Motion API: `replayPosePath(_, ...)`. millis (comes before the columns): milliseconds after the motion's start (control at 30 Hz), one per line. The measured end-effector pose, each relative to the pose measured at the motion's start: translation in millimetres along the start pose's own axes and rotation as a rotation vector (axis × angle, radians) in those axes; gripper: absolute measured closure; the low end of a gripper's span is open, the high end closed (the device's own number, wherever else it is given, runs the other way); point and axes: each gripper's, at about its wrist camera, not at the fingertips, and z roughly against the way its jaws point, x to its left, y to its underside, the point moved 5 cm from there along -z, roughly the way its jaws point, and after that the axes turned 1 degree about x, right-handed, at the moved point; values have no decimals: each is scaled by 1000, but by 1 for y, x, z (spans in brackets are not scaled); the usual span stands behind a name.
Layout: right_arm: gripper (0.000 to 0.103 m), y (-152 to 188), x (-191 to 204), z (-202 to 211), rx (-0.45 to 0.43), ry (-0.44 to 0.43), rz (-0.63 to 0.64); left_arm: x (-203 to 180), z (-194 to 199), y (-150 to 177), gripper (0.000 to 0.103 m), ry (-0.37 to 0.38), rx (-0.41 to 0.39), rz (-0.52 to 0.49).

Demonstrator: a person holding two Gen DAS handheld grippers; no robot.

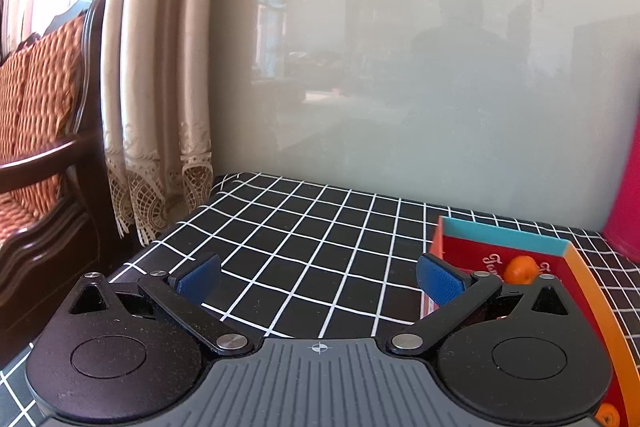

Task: Organize fruits
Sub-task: 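Carry the brown fruit over the box with the right tool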

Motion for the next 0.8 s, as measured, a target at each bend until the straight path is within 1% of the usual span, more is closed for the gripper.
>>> replayPosePath(100, 75, -1, 7, 21, -22, -25, 9, -2, 5, 1, 0, 5, -2, 2)
replayPosePath(300, 75, -3, 24, 49, -57, -73, 20, -4, 14, 6, 0, 10, 1, -1)
replayPosePath(600, 75, -1, 47, 63, -72, -156, 28, 0, 34, 24, 0, 9, 12, -14)
replayPosePath(800, 75, -1, 74, 75, -83, -214, 50, 10, 46, 35, 0, 2, 25, 3)
